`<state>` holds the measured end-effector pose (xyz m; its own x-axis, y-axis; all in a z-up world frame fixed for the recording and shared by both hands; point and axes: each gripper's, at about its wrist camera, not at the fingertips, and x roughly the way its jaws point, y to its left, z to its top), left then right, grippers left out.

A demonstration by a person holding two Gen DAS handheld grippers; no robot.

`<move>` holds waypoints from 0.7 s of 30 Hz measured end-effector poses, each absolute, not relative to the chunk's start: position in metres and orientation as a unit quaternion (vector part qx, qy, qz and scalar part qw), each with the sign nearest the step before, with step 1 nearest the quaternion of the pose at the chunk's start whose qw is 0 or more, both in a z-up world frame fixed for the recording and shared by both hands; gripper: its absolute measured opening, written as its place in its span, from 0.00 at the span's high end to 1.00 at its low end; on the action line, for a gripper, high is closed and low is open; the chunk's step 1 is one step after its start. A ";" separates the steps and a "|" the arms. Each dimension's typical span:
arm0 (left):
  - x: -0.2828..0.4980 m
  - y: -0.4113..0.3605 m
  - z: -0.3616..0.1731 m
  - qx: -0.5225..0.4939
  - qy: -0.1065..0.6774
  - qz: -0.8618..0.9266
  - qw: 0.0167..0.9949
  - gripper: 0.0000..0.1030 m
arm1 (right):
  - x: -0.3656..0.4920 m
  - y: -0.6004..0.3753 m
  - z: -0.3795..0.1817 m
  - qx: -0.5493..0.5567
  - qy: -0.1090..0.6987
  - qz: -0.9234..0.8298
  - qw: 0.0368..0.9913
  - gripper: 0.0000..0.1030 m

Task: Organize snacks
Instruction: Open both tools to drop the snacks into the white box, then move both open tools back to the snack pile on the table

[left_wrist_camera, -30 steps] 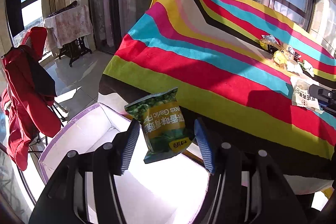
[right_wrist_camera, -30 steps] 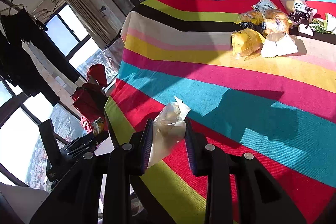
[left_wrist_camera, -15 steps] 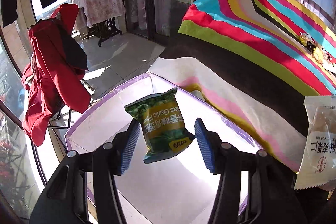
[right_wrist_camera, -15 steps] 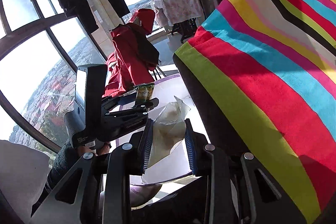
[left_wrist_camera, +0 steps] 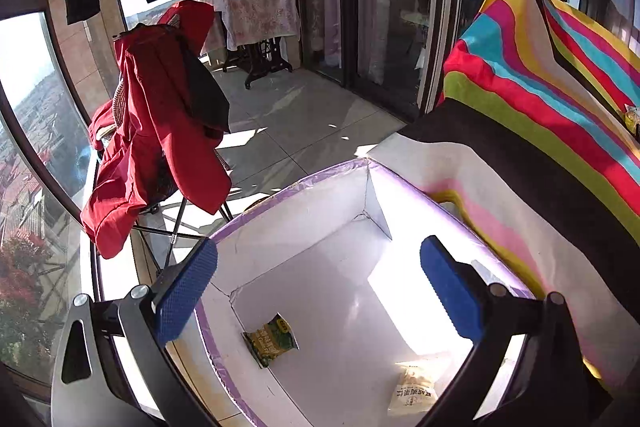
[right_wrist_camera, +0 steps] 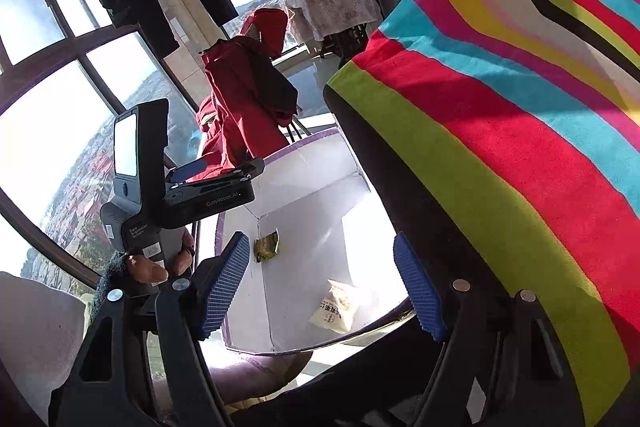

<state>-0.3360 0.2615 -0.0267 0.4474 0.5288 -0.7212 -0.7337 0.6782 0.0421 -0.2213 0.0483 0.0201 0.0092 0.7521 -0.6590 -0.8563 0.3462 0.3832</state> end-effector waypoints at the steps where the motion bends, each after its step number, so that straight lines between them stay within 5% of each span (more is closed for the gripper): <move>1: -0.329 0.256 -0.024 -0.140 0.367 0.359 0.846 0.02 | -0.212 0.032 0.026 -0.037 0.407 0.560 0.720 0.29; 6: -0.272 0.202 0.006 -0.145 0.351 0.228 0.897 0.02 | -0.168 -0.050 0.054 0.074 0.371 0.496 0.781 0.15; 13: -0.159 0.103 0.046 -0.116 0.346 0.043 0.930 0.02 | -0.110 -0.139 0.072 0.108 0.345 0.350 0.864 0.15; 21: -0.045 0.058 0.040 -0.115 0.357 0.059 0.925 0.02 | -0.054 -0.210 0.041 0.150 0.386 0.184 0.892 0.15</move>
